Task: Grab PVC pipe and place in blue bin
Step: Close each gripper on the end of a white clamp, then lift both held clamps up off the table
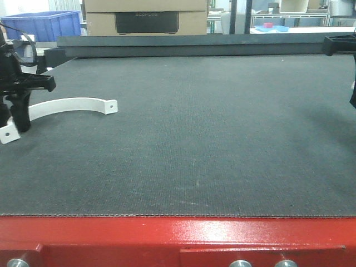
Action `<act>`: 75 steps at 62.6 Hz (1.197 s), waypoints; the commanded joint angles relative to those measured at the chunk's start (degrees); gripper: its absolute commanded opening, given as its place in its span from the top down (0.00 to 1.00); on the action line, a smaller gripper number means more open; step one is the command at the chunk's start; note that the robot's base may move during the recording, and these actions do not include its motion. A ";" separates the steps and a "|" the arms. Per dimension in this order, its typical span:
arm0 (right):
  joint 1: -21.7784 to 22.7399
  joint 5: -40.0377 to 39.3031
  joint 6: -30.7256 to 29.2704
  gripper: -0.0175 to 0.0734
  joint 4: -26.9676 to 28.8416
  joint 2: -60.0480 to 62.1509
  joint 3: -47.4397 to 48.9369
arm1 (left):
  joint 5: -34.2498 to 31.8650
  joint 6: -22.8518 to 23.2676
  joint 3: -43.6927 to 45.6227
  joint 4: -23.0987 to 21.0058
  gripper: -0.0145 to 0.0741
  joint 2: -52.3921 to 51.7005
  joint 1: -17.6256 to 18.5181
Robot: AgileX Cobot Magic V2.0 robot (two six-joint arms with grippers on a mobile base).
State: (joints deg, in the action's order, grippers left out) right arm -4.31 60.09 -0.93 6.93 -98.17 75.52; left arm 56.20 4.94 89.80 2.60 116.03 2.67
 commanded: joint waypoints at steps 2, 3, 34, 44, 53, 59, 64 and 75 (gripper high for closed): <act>-0.20 -0.56 -0.17 0.98 -0.40 0.61 0.35 | -0.15 0.19 0.60 -0.01 0.96 0.37 -0.13; -0.20 -0.56 -0.17 0.98 -0.40 0.61 0.35 | -0.01 0.19 0.74 -0.01 0.96 0.37 -0.13; -0.45 -2.24 -0.17 0.98 -0.19 1.39 0.35 | 2.80 0.19 3.58 -2.60 0.96 -6.52 -0.13; -0.45 -3.92 -0.17 0.98 -0.19 2.91 0.35 | 2.80 0.19 3.58 -2.60 0.96 -10.87 -0.13; -0.45 -7.46 -0.17 0.98 -0.19 5.66 0.24 | 0.44 0.19 1.88 -4.22 0.96 -15.64 -0.13; -0.45 -10.17 -0.17 0.98 -0.19 7.55 0.24 | -2.74 0.19 -1.45 -5.87 0.96 -18.99 -0.13; -0.45 -12.67 -0.17 0.98 -0.19 9.32 0.24 | -6.40 0.19 -5.99 -6.58 0.96 -22.14 -0.13; -0.45 -16.30 -0.17 0.98 -0.19 12.57 -0.84 | -14.35 0.19 -15.10 -7.30 0.96 -28.06 -0.13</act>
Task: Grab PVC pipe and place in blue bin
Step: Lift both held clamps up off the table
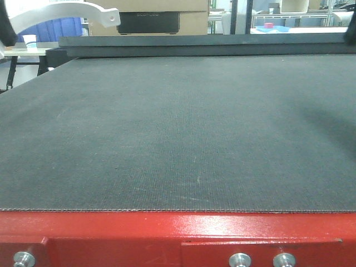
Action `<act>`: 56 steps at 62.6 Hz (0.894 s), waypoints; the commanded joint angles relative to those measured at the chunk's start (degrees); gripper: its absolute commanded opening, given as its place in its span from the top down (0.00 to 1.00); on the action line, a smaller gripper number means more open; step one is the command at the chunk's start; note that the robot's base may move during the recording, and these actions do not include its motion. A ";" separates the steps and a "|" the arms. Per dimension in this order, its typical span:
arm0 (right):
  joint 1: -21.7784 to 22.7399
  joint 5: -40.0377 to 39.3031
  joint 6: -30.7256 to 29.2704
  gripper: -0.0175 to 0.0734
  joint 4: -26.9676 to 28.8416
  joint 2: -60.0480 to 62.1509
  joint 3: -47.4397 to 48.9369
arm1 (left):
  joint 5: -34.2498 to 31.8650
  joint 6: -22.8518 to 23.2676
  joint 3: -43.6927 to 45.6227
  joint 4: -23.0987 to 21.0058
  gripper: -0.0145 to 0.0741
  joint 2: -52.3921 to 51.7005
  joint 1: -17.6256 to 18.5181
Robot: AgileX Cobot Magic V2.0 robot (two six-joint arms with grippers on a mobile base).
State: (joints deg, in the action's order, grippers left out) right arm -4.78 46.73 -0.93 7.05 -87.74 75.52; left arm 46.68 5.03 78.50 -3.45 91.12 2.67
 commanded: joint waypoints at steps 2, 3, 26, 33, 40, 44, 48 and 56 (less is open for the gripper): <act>0.02 -3.73 -0.17 0.98 -0.30 2.76 -1.49 | -6.28 0.10 -5.38 -1.50 0.96 -4.07 -0.13; 0.02 -4.48 -0.17 0.98 -0.30 3.08 -1.91 | -7.48 0.10 -6.17 -1.66 0.96 -4.51 -0.13; 0.02 -21.02 -0.17 0.98 -0.30 18.31 -22.84 | -28.18 0.10 -25.59 -4.08 0.96 -16.89 -0.13; 0.02 -23.27 -0.17 0.98 -0.30 24.57 -27.73 | -32.72 0.10 -30.32 -4.12 0.96 -21.08 -0.13; 0.02 -26.90 -0.17 0.98 -0.30 31.04 -31.69 | -35.64 0.10 -33.88 -4.22 0.96 -25.53 -0.13; 0.02 -29.22 -0.17 0.98 -0.30 34.94 -34.30 | -37.38 0.10 -36.00 -4.22 0.96 -28.61 -0.13; 0.02 -30.97 -0.17 0.98 -0.30 38.87 -37.29 | -38.77 0.10 -37.66 -4.22 0.96 -32.03 -0.13; 0.02 -34.69 -0.17 0.98 -0.30 46.12 -42.57 | -39.17 0.10 -40.70 -4.22 0.96 -39.02 -0.13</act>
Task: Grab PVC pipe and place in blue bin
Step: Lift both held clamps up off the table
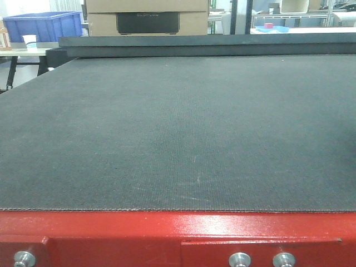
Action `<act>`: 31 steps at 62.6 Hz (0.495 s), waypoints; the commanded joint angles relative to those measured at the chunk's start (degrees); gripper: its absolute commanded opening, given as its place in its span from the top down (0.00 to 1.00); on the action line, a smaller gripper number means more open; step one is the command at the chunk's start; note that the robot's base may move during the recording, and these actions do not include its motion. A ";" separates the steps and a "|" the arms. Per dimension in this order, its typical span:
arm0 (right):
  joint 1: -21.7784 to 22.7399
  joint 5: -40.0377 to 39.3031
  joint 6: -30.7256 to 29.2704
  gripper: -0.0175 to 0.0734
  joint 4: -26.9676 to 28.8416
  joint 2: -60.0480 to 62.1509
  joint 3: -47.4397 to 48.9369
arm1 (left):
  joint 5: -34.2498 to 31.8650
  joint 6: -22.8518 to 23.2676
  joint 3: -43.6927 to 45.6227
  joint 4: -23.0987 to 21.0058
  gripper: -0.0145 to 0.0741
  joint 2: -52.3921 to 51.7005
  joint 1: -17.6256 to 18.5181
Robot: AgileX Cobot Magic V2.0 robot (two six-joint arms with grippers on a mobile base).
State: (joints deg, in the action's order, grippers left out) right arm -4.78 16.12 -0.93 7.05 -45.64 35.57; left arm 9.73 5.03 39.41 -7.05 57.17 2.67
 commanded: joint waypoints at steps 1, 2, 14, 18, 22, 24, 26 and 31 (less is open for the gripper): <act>0.02 -4.42 -0.17 0.98 -0.30 4.81 -3.09 | -2.22 0.10 -2.04 -0.62 0.96 -5.85 -0.13; 0.02 -4.58 -0.17 0.98 -0.30 5.99 -3.65 | -2.10 0.10 -2.28 -0.62 0.96 -7.00 -0.13; 0.02 -6.37 -0.17 0.98 -0.40 13.35 -4.38 | -0.99 0.10 -3.19 -0.26 0.96 -16.27 -0.13; 0.02 -9.24 -0.17 0.98 -0.40 14.89 -4.38 | -0.99 0.10 -3.19 -0.26 0.96 -19.23 -0.13; 0.02 -12.70 -0.17 0.98 -0.40 16.09 -4.38 | -1.95 0.10 -3.19 -0.26 0.96 -21.94 -0.13; 0.02 -13.97 -0.17 0.98 -0.40 16.67 -4.38 | -2.21 0.10 -3.19 -0.13 0.96 -23.01 -0.13; 0.02 -14.51 -0.17 0.98 -0.40 17.17 -4.38 | -2.21 0.10 -3.19 0.56 0.96 -24.13 -0.13; 0.02 -14.48 -0.17 0.98 -0.40 17.67 -4.38 | -1.67 -0.24 -3.19 6.43 0.96 -25.79 -0.13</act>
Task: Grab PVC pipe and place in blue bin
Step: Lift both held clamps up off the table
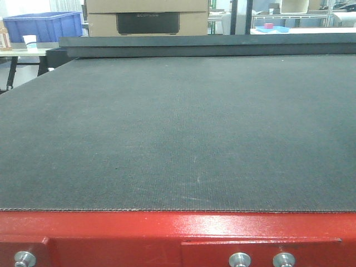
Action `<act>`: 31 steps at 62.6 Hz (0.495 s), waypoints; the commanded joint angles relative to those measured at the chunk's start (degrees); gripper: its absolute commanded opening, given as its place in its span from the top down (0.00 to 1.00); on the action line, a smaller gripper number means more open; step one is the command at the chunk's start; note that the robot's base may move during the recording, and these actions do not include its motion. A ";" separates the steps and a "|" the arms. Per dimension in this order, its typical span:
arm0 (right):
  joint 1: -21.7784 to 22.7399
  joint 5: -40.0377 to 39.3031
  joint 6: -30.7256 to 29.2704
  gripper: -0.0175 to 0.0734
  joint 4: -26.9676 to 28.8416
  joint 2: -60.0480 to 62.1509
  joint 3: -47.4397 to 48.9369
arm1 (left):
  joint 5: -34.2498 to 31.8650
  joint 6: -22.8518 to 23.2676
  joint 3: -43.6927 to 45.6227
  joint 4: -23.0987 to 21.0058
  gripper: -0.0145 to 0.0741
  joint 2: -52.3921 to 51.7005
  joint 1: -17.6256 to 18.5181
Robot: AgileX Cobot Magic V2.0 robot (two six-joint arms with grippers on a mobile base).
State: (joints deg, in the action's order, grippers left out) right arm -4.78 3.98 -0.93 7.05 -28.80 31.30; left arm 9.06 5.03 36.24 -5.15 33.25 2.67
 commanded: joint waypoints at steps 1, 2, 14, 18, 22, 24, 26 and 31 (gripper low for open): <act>0.02 -2.34 -0.17 0.98 -0.40 0.83 -0.12 | -0.88 -0.25 -0.02 5.94 0.96 -2.06 -0.13; 0.02 -2.22 -0.17 0.98 -0.40 0.83 -0.12 | -0.59 -0.25 -0.02 7.31 0.96 -2.16 -0.13; 0.02 -1.19 -0.17 0.98 -0.40 0.83 -0.12 | -1.14 -0.25 -0.02 11.28 0.96 -2.92 -0.13; 0.02 -1.43 -0.17 0.98 -0.40 0.83 -0.12 | -1.13 -0.25 -0.02 11.13 0.96 -2.92 -0.13; 0.02 -1.43 -0.17 0.98 -0.40 0.83 -0.12 | -1.13 -0.25 -0.02 10.07 0.96 -2.92 -0.13; 0.02 -1.43 -0.17 0.98 -0.40 0.83 -0.12 | -1.13 -0.25 -0.02 9.11 0.96 -2.92 -0.13; 0.02 -1.43 -0.17 0.98 -0.40 0.83 -0.12 | -1.13 -0.25 -0.02 7.72 0.96 -2.92 -0.13; 0.02 -1.43 -0.17 0.98 -0.40 0.83 -0.12 | -1.13 -0.25 -0.02 5.59 0.96 -2.92 -0.13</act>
State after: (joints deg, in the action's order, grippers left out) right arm -4.78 3.64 -0.93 7.05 -28.32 31.30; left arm 9.52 4.60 36.24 2.91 30.70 2.67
